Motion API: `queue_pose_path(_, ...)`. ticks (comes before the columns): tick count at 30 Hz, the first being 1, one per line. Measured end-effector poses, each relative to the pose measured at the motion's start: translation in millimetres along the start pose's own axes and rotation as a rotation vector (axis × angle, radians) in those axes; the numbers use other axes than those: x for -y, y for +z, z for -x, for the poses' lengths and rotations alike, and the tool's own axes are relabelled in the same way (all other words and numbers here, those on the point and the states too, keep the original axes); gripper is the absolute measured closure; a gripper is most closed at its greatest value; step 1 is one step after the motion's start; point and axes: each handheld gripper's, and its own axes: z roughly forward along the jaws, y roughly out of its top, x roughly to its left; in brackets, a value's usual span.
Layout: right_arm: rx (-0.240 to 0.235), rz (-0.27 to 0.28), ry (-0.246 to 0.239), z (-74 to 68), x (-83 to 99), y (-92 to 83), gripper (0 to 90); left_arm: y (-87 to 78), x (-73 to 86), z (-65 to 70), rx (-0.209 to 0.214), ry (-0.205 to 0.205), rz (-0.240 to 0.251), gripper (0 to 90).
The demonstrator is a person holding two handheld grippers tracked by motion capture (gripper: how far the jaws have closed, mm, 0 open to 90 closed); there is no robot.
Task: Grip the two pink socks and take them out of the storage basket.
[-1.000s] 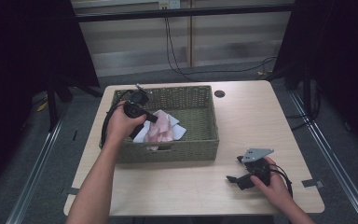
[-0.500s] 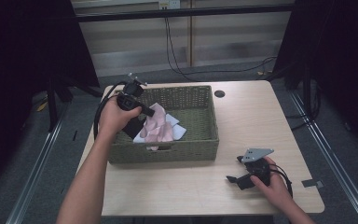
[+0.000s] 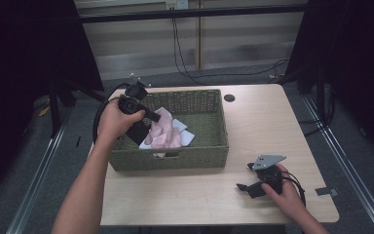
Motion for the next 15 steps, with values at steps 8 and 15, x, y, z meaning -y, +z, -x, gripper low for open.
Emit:
queue_pose_path(8,0.000,0.000,0.001,-0.1,0.0,0.0,11.1,-11.5,-4.3,6.8,0.023,0.010,0.008,85.7)
queue_pose_path(15,0.000,0.000,0.000,0.0,0.0,0.0,11.1,-14.6,-6.1,17.0,0.046,0.017,-0.013,85.6)
